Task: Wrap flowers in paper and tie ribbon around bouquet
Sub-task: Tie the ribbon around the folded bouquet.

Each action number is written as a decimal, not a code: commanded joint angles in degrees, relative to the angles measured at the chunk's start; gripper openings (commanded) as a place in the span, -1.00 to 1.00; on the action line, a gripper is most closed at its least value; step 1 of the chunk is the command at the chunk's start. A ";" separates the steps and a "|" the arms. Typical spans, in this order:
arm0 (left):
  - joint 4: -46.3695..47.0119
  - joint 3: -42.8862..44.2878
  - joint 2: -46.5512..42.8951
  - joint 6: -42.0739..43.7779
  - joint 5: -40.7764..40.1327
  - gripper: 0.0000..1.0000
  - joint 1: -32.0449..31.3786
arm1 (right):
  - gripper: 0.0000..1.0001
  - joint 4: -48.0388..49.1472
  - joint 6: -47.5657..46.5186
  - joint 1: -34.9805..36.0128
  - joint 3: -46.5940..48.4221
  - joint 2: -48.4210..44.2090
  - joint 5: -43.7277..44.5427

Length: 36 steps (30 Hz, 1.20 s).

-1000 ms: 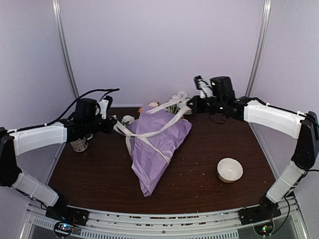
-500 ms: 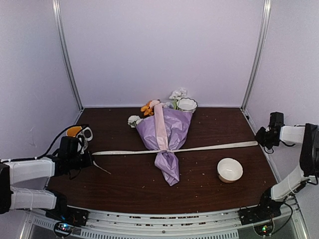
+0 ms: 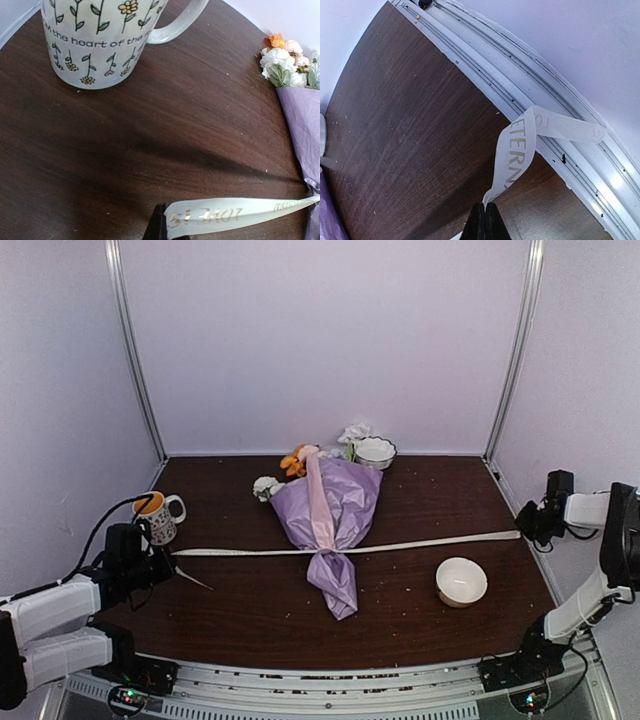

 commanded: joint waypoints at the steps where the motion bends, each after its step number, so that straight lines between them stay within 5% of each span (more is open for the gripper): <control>1: -2.27 -1.52 -3.16 -3.20 -10.19 -1.00 3.54 | -1.00 3.84 -1.48 -3.61 1.07 -0.47 11.33; 20: 1.10 -3.21 -4.10 -1.67 -3.73 -1.00 7.71 | -1.00 3.92 -2.89 -3.69 1.46 -0.48 11.64; 22: 1.78 -0.72 -2.42 2.29 -1.11 -1.00 4.87 | -1.00 4.67 -4.38 0.39 1.76 -1.57 9.77; 28: 1.93 13.00 4.48 11.22 -10.67 -1.00 -17.95 | -1.00 1.51 -12.33 25.24 7.17 -5.21 14.37; 36: 3.58 35.30 11.92 32.22 -4.38 -1.00 -29.15 | -1.00 -2.47 -17.57 45.53 21.06 -11.79 7.41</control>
